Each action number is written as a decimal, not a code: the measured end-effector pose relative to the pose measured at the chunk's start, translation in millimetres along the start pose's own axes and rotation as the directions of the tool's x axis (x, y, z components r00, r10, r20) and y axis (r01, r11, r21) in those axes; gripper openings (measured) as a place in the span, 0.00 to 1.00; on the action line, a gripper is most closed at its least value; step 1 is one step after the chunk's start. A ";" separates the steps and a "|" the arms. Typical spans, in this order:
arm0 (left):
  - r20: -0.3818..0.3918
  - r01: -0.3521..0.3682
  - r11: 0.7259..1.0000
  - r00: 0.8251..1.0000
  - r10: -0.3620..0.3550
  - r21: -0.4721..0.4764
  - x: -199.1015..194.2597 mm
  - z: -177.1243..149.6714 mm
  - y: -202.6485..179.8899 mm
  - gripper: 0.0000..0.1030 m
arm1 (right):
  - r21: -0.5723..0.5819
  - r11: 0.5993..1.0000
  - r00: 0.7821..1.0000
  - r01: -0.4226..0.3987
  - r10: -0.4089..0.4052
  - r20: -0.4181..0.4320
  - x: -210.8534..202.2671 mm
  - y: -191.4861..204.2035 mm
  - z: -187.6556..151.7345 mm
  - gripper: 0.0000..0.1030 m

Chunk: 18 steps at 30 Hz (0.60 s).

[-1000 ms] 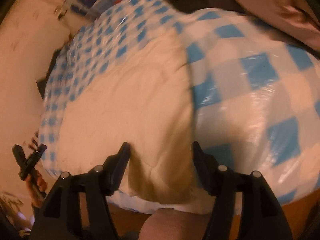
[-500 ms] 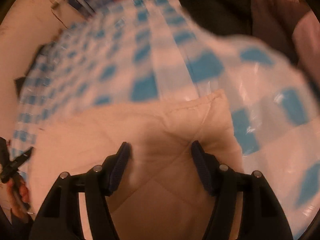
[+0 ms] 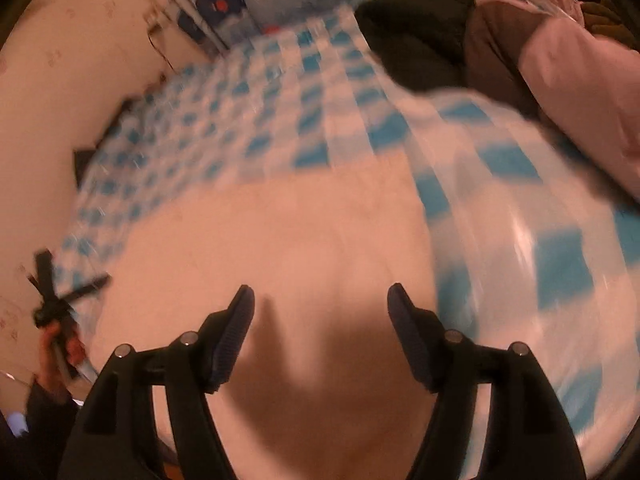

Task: Fold large clothes

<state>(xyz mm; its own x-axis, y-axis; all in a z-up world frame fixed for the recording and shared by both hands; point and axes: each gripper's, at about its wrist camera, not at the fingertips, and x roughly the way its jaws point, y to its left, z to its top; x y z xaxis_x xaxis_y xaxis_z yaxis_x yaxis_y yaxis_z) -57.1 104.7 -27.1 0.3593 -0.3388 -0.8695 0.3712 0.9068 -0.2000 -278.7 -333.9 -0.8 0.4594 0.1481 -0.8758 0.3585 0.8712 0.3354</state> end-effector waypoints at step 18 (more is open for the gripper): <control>-0.027 0.113 0.973 0.992 -0.121 -0.203 -87.0 -101.9 56.8 0.58 | 0.390 0.857 0.929 -0.337 0.370 -0.011 -38.5 -56.7 -76.7 0.74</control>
<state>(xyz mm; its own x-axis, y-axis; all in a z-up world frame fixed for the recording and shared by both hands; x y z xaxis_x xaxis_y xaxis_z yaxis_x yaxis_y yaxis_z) -154.5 211.3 -8.9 0.2888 -0.4393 -0.8507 0.2282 0.8945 -0.3844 -379.1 -353.2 -12.7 0.5508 0.4647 -0.6933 0.4698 0.5140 0.7177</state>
